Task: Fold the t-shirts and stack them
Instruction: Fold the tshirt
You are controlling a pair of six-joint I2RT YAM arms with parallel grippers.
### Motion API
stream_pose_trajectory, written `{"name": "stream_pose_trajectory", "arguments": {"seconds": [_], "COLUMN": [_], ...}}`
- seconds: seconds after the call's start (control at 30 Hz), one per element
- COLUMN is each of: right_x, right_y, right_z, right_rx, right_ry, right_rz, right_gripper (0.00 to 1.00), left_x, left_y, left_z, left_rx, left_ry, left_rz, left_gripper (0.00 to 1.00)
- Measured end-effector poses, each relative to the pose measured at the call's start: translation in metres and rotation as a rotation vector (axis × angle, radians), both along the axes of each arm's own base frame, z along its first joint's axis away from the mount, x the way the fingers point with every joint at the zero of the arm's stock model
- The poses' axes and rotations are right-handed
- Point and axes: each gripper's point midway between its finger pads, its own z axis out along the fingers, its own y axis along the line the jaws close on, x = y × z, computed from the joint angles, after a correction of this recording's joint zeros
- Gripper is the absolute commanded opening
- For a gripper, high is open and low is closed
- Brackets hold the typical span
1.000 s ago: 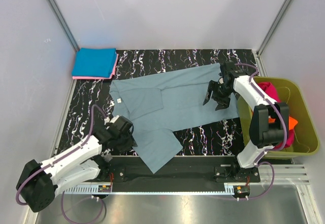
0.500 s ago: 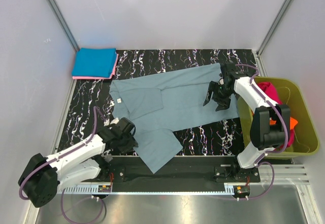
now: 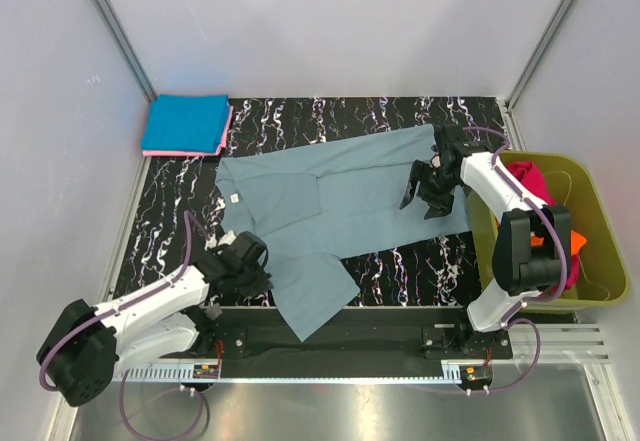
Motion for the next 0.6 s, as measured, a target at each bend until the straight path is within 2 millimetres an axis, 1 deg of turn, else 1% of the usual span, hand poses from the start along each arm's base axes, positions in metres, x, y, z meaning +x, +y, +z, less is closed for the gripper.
{"name": "stream_pose_trajectory", "arguments": {"seconds": [0.07, 0.17, 0.23, 0.27, 0.37, 0.47, 0.6], "right_x": [-0.001, -0.003, -0.004, -0.004, -0.001, 0.0, -0.001], "right_y": [0.0, -0.002, -0.005, -0.007, -0.017, -0.028, -0.039], "right_z": [-0.001, -0.003, -0.006, -0.007, -0.013, -0.023, -0.032], "right_rx": [-0.001, -0.004, -0.015, -0.024, -0.047, -0.082, -0.123], "right_ry": [0.002, 0.013, 0.024, 0.029, 0.035, 0.041, 0.032], "right_rz": [-0.001, -0.018, -0.048, -0.072, -0.163, -0.27, -0.353], "right_gripper": [0.75, 0.68, 0.61, 0.61, 0.6, 0.6, 0.59], "left_x": [-0.001, -0.004, -0.006, -0.006, 0.0, 0.009, 0.015], "left_y": [0.001, 0.007, 0.01, 0.01, 0.008, 0.007, 0.016], "left_z": [0.001, 0.0, 0.001, 0.003, 0.015, 0.031, 0.044], "left_rx": [0.001, 0.022, 0.039, 0.046, 0.057, 0.067, 0.102], "left_ry": [-0.005, -0.002, 0.0, -0.002, -0.028, -0.076, -0.122], "left_rz": [-0.002, -0.011, -0.025, -0.039, -0.079, -0.095, -0.091], "left_gripper": [0.0, 0.0, 0.0, 0.0, 0.0, 0.0, 0.0]}}
